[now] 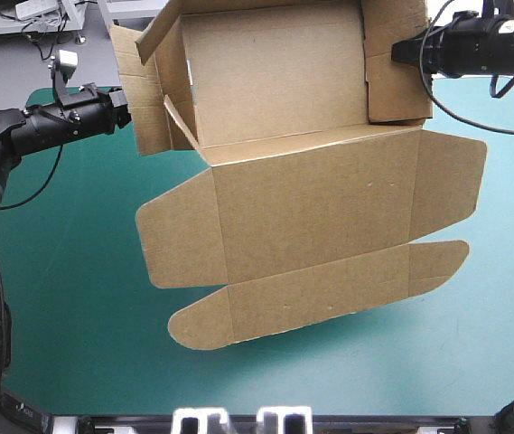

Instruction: Fold the box

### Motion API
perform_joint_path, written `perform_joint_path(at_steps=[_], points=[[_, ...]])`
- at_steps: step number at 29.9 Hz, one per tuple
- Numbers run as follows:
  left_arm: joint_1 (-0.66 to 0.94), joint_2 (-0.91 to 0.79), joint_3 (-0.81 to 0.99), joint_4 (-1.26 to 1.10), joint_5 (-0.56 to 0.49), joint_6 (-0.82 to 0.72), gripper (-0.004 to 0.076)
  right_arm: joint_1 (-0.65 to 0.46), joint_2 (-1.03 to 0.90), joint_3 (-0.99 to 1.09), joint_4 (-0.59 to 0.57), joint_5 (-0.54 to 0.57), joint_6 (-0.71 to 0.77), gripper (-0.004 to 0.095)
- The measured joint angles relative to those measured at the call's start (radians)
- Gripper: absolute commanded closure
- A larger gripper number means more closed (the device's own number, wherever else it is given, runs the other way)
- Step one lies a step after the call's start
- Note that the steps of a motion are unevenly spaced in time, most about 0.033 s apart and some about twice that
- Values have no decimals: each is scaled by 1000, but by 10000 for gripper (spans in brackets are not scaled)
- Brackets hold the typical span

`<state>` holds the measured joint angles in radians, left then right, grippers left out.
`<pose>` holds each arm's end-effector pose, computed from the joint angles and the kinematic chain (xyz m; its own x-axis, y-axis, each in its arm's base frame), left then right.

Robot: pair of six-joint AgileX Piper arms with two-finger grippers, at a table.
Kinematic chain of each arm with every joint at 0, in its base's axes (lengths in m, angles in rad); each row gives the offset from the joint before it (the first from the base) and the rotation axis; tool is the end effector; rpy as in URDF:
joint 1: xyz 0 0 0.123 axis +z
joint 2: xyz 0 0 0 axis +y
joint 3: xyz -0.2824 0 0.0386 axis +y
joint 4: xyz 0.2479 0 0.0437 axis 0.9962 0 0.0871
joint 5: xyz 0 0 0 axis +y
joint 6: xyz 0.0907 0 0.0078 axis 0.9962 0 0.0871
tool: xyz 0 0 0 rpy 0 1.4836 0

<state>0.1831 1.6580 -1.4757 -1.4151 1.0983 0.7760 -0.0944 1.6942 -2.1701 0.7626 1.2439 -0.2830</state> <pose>0.3634 -0.0142 0.3826 -0.6527 -0.3367 -0.6786 0.4718 0.5202 -0.7119 0.3354 0.0281 0.5137 -0.5435 0.0626 -0.8371 -0.4694 0.8040 0.3649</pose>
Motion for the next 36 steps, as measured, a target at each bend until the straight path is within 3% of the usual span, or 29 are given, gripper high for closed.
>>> perform_joint_path(at_steps=[6, 11, 18, 22, 27, 36], points=[[0, 47, 0, -37, 9, 18, 734, 0, 0, 0, 0, 0, 1, 930], [0, 80, 0, -138, 89, 49, 734, 0, 0, 0, 0, 0, 1, 931], [5, 98, 0, -197, 74, 70, 734, 0, 0, 0, -10, 0, 7, 931], [62, 98, -16, -214, 28, 70, 734, 0, 0, 0, -65, 0, 25, 931], [185, 99, -28, -232, 67, 67, 734, 0, 0, 0, -93, 0, 31, 931], [305, 100, -28, -105, 93, 41, 734, 0, 0, 0, 33, 0, 35, 930]])
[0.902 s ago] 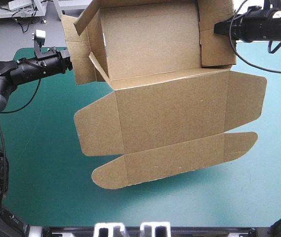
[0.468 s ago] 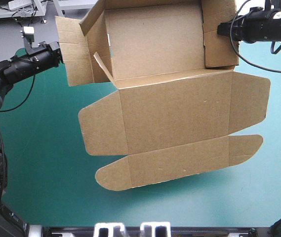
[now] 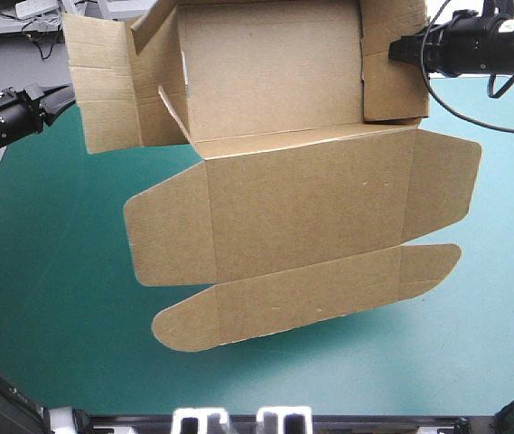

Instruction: Fold the box

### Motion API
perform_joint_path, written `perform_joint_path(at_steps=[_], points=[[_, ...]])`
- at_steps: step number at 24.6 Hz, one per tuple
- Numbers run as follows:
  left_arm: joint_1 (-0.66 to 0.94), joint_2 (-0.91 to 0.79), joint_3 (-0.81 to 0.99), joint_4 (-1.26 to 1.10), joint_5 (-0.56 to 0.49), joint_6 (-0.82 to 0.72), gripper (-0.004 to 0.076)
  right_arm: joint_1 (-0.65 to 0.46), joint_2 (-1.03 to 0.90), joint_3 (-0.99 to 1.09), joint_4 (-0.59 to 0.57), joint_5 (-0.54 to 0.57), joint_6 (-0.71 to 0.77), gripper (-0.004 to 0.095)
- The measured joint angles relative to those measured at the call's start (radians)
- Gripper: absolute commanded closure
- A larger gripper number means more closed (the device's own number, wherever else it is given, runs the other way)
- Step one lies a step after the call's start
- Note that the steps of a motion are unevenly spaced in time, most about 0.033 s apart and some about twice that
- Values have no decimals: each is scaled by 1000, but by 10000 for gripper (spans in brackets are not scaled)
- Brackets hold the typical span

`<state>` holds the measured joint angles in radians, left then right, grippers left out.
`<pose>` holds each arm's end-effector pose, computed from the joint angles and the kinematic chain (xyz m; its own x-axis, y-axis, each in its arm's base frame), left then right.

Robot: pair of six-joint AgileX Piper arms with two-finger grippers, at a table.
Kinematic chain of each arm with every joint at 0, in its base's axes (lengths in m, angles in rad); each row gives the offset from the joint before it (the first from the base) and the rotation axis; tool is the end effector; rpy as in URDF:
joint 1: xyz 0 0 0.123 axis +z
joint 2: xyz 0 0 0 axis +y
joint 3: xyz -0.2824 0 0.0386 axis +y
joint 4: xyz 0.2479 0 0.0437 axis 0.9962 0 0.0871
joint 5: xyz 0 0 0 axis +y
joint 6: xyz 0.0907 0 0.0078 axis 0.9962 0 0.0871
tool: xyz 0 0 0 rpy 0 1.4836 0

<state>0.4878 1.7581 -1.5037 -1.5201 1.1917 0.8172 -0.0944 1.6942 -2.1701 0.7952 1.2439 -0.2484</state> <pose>0.3698 0.1005 0.3634 -0.5615 -0.5423 -0.6250 0.3491 0.5296 -0.7731 0.3346 0.0302 0.5154 -0.5590 0.1032 -0.8227 -0.4652 0.7823 0.4142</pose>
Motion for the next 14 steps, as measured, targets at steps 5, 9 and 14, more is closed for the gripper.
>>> perform_joint_path(at_steps=[5, 9, 14], points=[[1, 13, -1, 32, 8, -19, 734, 0, 0, 0, 120, 0, 0, 930], [1, 16, -1, -11, 9, -32, 734, 0, -20, 0, 136, 0, -1, 929], [-77, 16, -2, -133, 6, -39, 734, 0, -29, -1, 162, 0, -3, 929]])
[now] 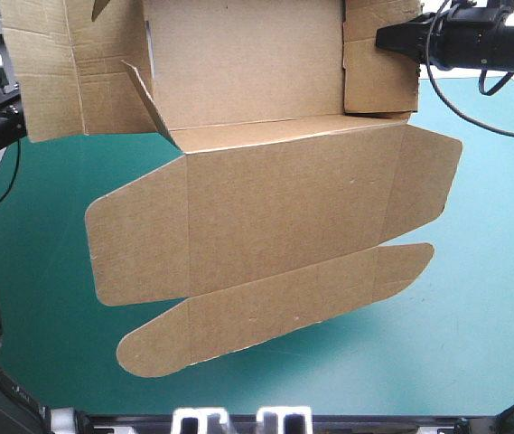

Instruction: Fold the box

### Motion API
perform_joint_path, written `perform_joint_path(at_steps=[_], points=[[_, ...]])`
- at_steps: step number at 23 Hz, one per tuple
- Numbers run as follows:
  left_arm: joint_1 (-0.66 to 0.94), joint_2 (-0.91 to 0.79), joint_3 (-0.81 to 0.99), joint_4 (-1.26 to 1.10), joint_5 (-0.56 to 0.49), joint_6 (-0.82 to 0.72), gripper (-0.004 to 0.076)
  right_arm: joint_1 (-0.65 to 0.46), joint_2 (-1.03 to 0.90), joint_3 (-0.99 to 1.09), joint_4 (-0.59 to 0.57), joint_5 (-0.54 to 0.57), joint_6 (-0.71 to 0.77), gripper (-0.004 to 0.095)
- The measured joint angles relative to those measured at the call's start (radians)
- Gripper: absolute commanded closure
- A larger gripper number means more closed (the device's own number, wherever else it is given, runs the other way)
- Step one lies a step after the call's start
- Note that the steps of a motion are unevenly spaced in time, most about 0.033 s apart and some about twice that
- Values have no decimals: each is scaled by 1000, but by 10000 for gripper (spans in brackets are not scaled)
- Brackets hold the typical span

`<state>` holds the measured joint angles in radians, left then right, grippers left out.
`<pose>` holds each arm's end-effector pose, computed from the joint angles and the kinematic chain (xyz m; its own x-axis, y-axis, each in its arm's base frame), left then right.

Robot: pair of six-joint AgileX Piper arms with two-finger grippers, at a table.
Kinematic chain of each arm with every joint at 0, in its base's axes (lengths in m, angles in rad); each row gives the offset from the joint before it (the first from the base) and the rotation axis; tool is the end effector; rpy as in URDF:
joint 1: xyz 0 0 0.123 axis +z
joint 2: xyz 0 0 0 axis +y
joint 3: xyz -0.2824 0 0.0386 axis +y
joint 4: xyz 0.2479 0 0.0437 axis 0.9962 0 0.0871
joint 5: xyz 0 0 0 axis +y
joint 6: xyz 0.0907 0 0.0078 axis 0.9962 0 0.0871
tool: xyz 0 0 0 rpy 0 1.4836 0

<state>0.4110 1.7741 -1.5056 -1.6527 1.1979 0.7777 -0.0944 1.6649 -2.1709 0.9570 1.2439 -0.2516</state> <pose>0.3814 0.0740 0.3690 -0.5841 -0.5994 -0.5473 0.3899 0.3842 -0.8369 0.3178 0.0407 0.5340 -0.5337 0.1619 -0.8300 -0.5509 0.6781 0.4865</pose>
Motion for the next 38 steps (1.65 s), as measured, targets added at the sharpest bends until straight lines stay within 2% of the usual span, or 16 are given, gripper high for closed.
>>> perform_joint_path(at_steps=[5, 25, 34, 38], points=[[-86, 0, 0, -6, 1, -3, 734, 0, 0, 0, -15, 0, -4, 929], [-186, -169, -60, -9, 14, -116, 734, 0, 45, 0, -113, 0, -26, 929], [-193, -227, -65, 81, 18, -119, 734, 0, 47, 0, -174, 0, -27, 929], [-246, -240, -65, 118, 19, -127, 734, 0, 47, 0, -194, 0, -27, 929]])
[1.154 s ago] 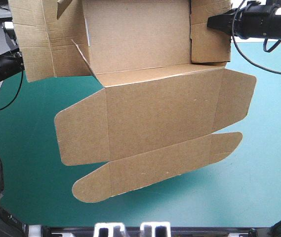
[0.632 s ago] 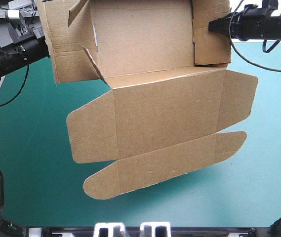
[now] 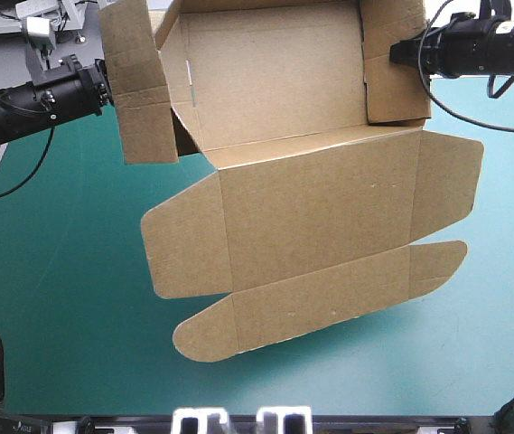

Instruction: Fold the box

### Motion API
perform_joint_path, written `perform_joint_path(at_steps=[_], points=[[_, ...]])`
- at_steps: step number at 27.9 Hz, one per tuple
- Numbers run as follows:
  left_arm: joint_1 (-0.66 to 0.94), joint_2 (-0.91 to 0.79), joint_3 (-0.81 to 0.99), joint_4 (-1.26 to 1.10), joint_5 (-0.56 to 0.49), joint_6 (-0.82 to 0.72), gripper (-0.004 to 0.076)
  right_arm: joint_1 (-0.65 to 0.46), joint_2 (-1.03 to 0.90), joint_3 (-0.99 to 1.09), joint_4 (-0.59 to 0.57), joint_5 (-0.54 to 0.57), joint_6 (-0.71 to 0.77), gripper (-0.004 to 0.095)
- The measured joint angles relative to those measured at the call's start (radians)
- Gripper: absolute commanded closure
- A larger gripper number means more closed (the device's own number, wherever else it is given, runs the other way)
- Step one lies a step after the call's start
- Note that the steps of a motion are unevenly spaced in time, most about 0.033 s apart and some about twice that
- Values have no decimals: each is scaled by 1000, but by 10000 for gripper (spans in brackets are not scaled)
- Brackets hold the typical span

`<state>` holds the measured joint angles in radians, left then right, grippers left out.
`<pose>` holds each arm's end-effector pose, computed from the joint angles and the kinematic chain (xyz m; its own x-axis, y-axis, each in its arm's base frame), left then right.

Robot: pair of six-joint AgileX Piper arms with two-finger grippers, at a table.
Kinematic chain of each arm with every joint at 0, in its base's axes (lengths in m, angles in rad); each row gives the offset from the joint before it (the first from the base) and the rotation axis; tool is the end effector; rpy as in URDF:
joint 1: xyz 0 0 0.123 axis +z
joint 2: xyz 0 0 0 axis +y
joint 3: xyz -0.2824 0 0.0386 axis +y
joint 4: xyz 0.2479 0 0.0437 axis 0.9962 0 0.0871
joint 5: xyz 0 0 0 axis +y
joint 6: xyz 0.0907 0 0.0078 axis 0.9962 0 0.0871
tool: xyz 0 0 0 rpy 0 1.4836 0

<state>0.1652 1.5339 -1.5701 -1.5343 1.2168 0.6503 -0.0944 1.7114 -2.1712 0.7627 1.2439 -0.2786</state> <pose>0.3158 -0.0339 0.4601 -0.6144 -0.3595 -0.7023 0.6123 0.3441 -0.7118 0.3420 0.0275 0.5083 -0.5589 0.0674 -0.8265 -0.4611 0.8031 0.3773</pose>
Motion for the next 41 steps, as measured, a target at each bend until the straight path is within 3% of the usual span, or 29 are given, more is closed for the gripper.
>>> perform_joint_path(at_steps=[9, 41], points=[[-75, 0, 0, 56, 0, -7, 734, 0, 0, 0, -76, 0, 0, 929], [-76, 0, 0, 172, 5, -89, 734, 0, 30, 0, -145, -40, 0, 929]])
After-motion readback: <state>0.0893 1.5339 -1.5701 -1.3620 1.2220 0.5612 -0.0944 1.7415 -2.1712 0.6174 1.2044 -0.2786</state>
